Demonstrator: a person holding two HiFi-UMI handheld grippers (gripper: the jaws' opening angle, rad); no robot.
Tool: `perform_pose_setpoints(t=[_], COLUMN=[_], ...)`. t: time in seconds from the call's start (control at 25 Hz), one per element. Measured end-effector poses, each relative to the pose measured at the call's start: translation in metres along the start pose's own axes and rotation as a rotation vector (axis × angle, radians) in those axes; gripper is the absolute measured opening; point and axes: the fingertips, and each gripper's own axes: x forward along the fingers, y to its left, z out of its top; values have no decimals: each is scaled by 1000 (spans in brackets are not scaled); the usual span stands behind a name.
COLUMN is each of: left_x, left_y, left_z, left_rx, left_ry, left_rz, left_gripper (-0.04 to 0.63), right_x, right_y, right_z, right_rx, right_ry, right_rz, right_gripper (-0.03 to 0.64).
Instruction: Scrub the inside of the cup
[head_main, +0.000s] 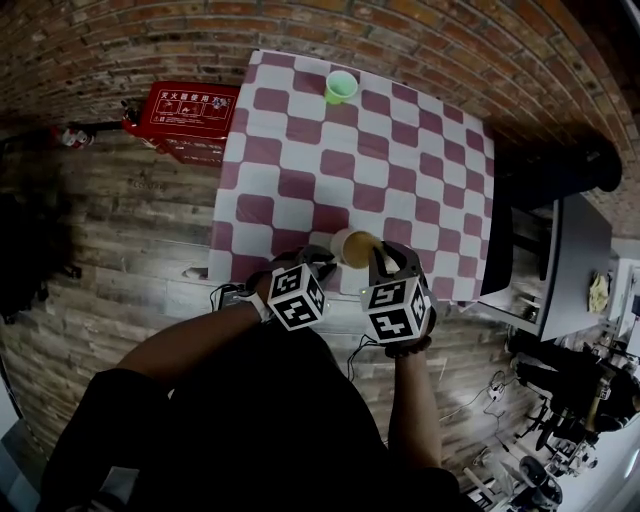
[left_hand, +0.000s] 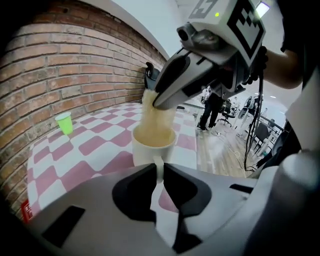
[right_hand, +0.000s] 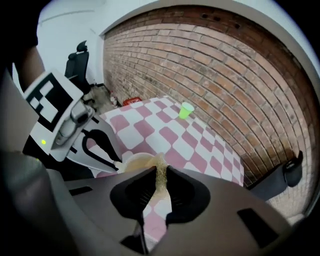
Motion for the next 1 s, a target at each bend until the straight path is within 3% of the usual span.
perform_pose_setpoints(t=[0.24, 0.36, 0.64, 0.88, 1.0], left_x=[0, 1, 4, 5, 5], left_y=[-3, -7, -14, -15, -16], left_z=[1, 1, 2, 3, 3], left_rx=[-11, -18, -39, -81, -98], left_ry=[4, 4, 6, 14, 10], left_rz=[-1, -10, -18, -25, -33], left_gripper=[55, 55, 55, 56, 55], right_x=[-64, -73, 7, 50, 39], right_y=[-37, -32, 28, 32, 19], right_z=[11, 17, -1, -22, -18], right_rx=[122, 128, 27, -28, -18], right_ry=[-109, -121, 13, 152, 150], right_rz=[-93, -62, 87, 54, 16], right_gripper=[71, 71, 71, 71, 71])
